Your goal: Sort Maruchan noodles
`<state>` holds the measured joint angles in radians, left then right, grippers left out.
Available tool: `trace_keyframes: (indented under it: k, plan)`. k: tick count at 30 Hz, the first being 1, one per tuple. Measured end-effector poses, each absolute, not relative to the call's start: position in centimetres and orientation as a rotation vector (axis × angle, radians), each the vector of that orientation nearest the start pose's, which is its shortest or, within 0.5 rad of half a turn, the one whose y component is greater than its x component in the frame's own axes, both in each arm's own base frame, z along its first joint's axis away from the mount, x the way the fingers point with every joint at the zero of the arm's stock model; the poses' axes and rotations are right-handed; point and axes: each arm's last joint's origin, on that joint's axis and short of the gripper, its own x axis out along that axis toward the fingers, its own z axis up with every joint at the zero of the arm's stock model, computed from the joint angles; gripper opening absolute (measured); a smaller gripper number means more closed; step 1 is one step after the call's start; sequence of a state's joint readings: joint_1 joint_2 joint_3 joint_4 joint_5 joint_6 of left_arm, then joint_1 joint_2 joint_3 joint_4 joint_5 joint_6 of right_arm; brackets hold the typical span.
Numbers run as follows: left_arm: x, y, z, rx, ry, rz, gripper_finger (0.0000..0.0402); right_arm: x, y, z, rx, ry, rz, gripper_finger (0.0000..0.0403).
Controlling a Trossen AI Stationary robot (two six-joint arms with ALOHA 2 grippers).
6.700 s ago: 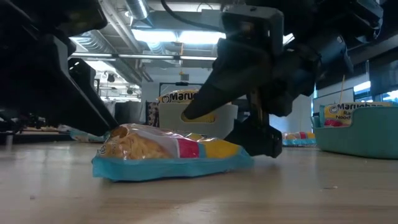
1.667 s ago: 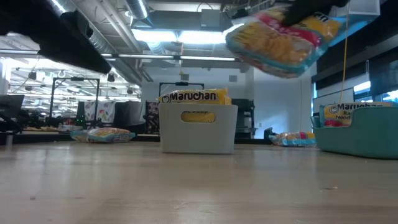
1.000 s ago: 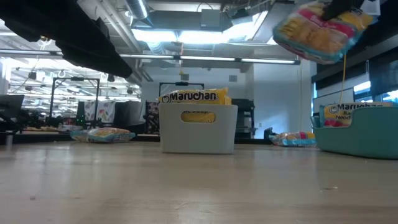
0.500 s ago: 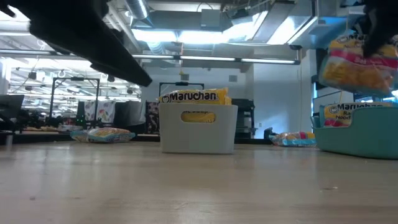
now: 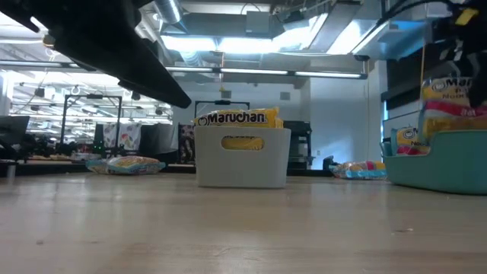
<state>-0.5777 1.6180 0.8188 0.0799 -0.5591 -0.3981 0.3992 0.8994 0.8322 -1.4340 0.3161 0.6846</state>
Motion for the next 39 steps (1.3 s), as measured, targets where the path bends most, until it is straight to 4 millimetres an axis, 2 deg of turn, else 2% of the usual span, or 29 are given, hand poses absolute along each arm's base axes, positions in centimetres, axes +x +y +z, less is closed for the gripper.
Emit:
trace_keyframes:
  k: [8,18,21,28,31,35,39]
  plan:
    - [27.4,-15.9,17.3,-0.01,0.59,0.106,0.0255,11.5,3.9,23.3,0.011,1.377,-0.431,0.0118]
    - [27.3,-16.0,17.3,-0.01,0.594,0.096,0.0255,13.0,4.3,22.0,-0.064,1.438,-0.47,0.0119]
    - [27.3,-16.0,17.2,-0.018,0.604,0.075,0.0255,13.6,4.1,21.5,-0.047,1.48,-0.498,0.0138]
    - [27.3,-16.1,17.2,-0.036,0.618,0.043,0.0255,14.8,2.6,20.6,-0.043,1.576,-0.577,0.0226]
    - [27.3,-16.2,17.2,-0.039,0.62,0.037,0.0255,15.0,1.9,20.3,-0.055,1.61,-0.617,0.0251]
    - [27.3,-16.1,17.2,-0.038,0.621,0.035,0.0255,15.2,1.4,20.1,-0.071,1.617,-0.664,0.026]
    - [27.3,-16.2,17.2,-0.04,0.618,0.034,0.0255,15.4,1.6,20.6,-0.03,1.622,-0.629,0.0255]
